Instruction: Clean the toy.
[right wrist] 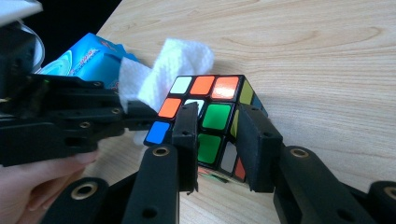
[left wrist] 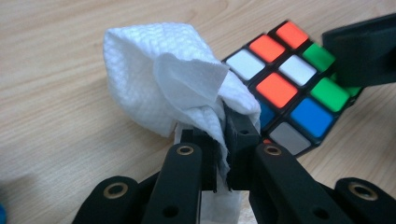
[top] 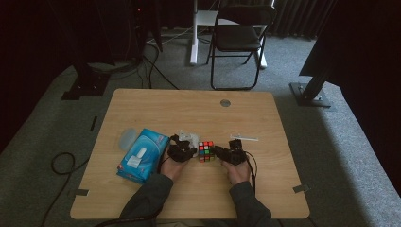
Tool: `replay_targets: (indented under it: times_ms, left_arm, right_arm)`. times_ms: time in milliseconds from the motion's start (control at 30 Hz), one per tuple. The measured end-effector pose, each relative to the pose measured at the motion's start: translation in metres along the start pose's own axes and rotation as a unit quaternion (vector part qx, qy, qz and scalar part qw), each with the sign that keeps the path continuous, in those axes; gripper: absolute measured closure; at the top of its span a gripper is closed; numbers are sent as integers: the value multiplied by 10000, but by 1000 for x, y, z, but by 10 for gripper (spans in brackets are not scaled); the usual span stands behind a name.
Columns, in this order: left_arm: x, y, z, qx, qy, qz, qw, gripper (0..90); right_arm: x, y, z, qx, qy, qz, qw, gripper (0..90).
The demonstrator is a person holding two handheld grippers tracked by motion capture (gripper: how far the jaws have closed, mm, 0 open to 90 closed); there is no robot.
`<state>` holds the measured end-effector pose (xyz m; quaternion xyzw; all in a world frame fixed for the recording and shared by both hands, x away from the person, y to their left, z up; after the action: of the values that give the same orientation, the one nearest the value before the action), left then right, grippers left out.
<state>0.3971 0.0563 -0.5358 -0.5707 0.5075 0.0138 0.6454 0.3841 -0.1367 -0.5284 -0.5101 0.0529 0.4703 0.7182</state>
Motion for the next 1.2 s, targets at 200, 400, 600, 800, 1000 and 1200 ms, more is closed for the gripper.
replay_targets:
  times_ms: [200, 400, 600, 800, 1000, 1200]
  left_arm:
    - [-10, -5, -5, -4, 126, -128, 9998, 855]
    - [-15, -6, -8, 10, 235, -190, 9995, 848]
    - [-16, -1, -11, 45, 243, -179, 9995, 847]
    - [-12, 3, -9, 5, 236, -118, 9997, 854]
    - [3, 14, -5, -52, 166, 147, 9997, 857]
    - [11, 23, -6, 32, 127, 279, 9995, 858]
  right_arm:
    - [0, 0, 0, 4, -1, -1, 10000, 697]
    - [0, 0, 0, 12, -4, -5, 10000, 697]
    - [0, 0, 0, 10, -3, -10, 10000, 698]
    - [0, 0, 0, 28, -6, -10, 10000, 698]
    - [0, 0, 0, 22, 2, -14, 10000, 697]
    - [0, 0, 0, 18, -4, -14, 10000, 697]
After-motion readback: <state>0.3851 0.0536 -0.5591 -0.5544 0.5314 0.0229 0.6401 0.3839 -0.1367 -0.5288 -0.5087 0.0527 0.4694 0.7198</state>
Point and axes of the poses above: each handheld gripper's, and its own axes: x roughly forward along the jaws, y roughly out of its underside, z roughly to its left, the point moved 3 cm from there along x, roughly forward along the jaws, and after that the axes turned 2 degrees about y, right-handed, at the moved point
